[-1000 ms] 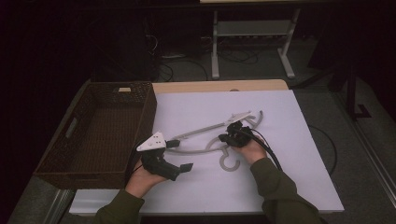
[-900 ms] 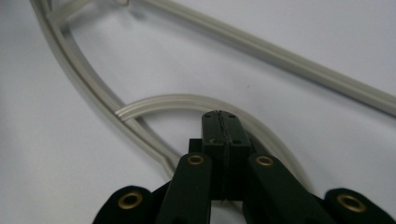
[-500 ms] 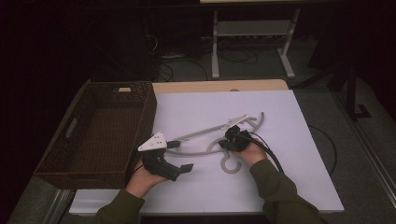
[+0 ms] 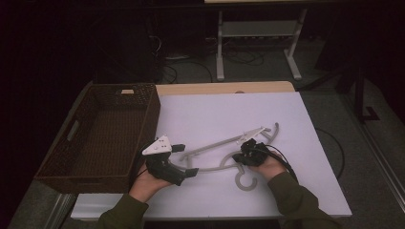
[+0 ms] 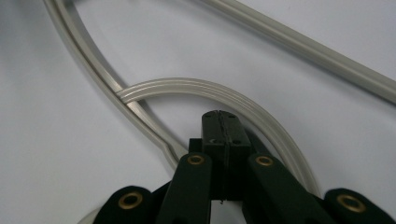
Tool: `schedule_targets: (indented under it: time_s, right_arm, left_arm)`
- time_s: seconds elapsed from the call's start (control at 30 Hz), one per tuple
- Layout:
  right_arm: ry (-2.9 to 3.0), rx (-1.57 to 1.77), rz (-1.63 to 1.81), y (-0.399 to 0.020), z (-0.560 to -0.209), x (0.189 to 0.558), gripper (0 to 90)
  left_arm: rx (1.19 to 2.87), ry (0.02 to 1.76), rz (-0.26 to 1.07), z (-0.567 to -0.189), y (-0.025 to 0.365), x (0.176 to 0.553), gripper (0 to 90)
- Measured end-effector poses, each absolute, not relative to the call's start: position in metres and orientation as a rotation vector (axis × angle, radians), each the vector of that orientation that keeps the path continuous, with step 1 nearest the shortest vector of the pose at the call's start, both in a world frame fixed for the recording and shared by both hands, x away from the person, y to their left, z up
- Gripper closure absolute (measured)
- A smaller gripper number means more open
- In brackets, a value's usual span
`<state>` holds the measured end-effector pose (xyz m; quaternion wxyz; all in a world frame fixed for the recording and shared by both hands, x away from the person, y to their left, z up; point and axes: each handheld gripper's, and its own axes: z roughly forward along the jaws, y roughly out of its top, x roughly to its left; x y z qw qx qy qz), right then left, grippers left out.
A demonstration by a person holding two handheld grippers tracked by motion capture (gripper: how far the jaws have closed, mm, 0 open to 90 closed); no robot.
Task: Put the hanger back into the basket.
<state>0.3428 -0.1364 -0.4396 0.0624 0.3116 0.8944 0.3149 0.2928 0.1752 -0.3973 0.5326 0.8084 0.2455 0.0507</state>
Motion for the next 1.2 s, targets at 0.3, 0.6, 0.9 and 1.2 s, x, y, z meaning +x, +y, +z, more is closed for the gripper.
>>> schedule_targets:
  time_s: [0.3,0.6,0.9,1.2]
  right_arm:
    - [2.684,0.942,1.009,-0.147,-0.435,0.329,89.5]
    - [2.523,1.002,1.186,-0.168,-0.414,0.313,57.4]
    - [2.306,1.029,1.289,-0.191,-0.406,0.286,13.3]
    - [2.165,1.058,1.37,-0.218,-0.403,0.264,11.7]
  left_arm:
    - [1.931,0.584,0.12,-0.398,0.175,0.293,0.0]
    - [1.943,0.582,0.124,-0.398,0.176,0.293,0.0]
    - [1.974,0.566,0.112,-0.402,0.169,0.296,0.0]
    - [2.021,0.522,0.108,-0.404,0.159,0.304,0.0]
